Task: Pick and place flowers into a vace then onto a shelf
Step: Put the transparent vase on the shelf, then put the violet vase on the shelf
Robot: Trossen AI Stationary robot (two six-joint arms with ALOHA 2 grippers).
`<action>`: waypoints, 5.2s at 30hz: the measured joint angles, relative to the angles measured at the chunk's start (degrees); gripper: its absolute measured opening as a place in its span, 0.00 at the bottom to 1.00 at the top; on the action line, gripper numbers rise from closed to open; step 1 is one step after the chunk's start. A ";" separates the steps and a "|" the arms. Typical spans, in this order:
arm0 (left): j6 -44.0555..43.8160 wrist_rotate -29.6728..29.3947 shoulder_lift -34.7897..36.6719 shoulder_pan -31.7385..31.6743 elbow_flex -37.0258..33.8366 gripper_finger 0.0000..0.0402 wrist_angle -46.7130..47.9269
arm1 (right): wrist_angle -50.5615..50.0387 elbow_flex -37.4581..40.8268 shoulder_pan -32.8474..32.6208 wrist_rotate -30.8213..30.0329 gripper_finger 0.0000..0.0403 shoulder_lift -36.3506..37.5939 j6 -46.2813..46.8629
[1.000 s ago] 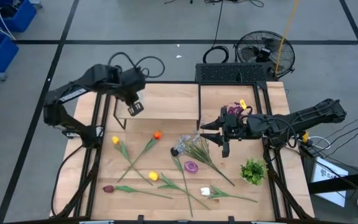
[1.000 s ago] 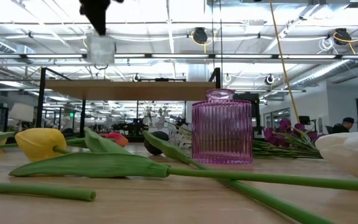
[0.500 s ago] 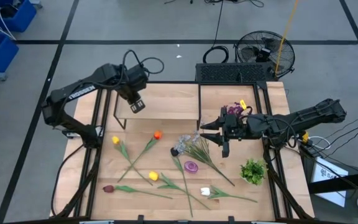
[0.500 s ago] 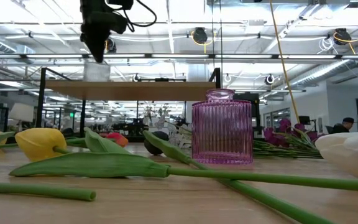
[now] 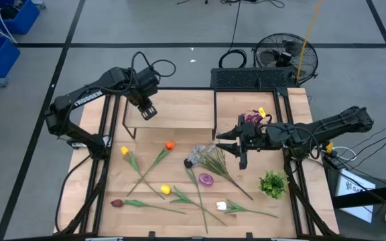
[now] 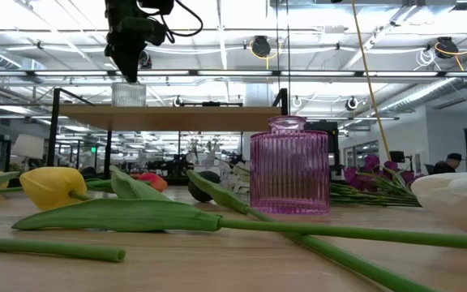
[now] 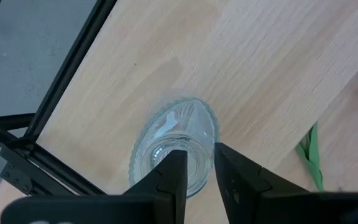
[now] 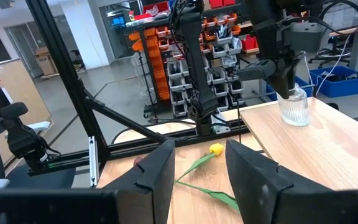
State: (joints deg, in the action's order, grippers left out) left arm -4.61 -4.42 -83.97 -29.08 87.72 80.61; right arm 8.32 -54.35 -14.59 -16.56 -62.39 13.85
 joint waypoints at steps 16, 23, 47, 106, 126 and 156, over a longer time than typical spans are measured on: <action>2.61 -1.43 0.34 -1.18 2.69 0.22 2.66 | 0.00 0.00 0.00 -0.07 0.34 0.00 -1.25; 1.04 -1.57 0.36 -1.49 2.71 0.22 2.38 | 0.02 0.00 0.00 0.07 0.34 0.00 -1.26; -12.27 7.56 0.47 4.31 24.26 0.22 6.75 | 22.72 -0.29 -1.32 8.50 0.34 -5.59 -8.42; -10.57 6.03 0.42 6.62 31.30 0.22 4.86 | -29.76 -13.90 -0.31 14.80 0.34 -37.84 3.46; -10.57 5.85 0.42 6.64 31.30 0.22 4.86 | -29.73 -12.65 0.31 14.81 0.06 -31.09 2.42; -10.73 3.78 0.42 6.64 31.28 0.22 4.82 | -51.07 -48.27 31.70 18.20 0.04 -39.66 -17.93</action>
State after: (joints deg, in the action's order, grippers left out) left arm -15.34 -0.64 -83.55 -22.44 119.00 85.43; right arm -42.75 -102.61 17.11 1.64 -102.05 -4.09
